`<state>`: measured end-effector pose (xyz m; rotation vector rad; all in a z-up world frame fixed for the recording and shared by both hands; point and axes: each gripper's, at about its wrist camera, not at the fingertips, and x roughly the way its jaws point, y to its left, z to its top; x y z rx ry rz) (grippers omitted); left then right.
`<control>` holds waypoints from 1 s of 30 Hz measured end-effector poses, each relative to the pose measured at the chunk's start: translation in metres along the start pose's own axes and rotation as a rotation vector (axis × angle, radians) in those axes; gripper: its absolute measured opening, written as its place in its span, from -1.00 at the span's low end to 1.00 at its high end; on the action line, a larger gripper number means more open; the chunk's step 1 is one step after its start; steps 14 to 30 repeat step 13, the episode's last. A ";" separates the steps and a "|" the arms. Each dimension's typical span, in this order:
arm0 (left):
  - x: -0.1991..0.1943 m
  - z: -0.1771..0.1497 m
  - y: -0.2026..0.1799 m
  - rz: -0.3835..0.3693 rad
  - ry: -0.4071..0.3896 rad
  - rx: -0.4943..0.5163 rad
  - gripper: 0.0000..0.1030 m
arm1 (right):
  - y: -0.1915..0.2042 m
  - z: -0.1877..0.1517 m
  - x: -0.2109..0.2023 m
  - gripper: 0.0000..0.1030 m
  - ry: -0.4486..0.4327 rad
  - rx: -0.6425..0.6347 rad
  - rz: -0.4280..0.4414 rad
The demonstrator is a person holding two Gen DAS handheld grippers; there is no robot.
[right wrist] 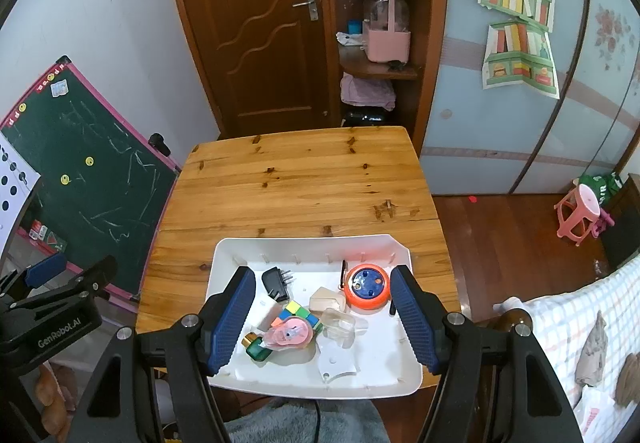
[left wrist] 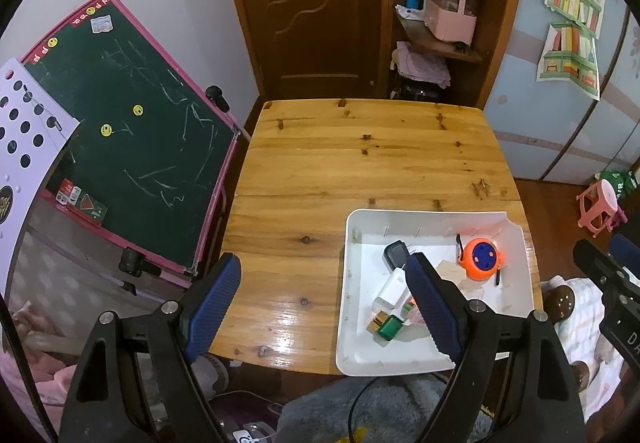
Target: Organize rigid objects
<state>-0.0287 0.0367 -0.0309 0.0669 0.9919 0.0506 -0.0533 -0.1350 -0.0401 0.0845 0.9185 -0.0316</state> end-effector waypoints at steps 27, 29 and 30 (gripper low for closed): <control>0.003 -0.001 0.000 -0.003 0.013 0.000 0.69 | 0.004 0.002 0.004 0.37 0.014 -0.003 -0.001; 0.003 -0.001 0.000 -0.003 0.013 0.000 0.69 | 0.004 0.002 0.004 0.37 0.014 -0.003 -0.001; 0.003 -0.001 0.000 -0.003 0.013 0.000 0.69 | 0.004 0.002 0.004 0.37 0.014 -0.003 -0.001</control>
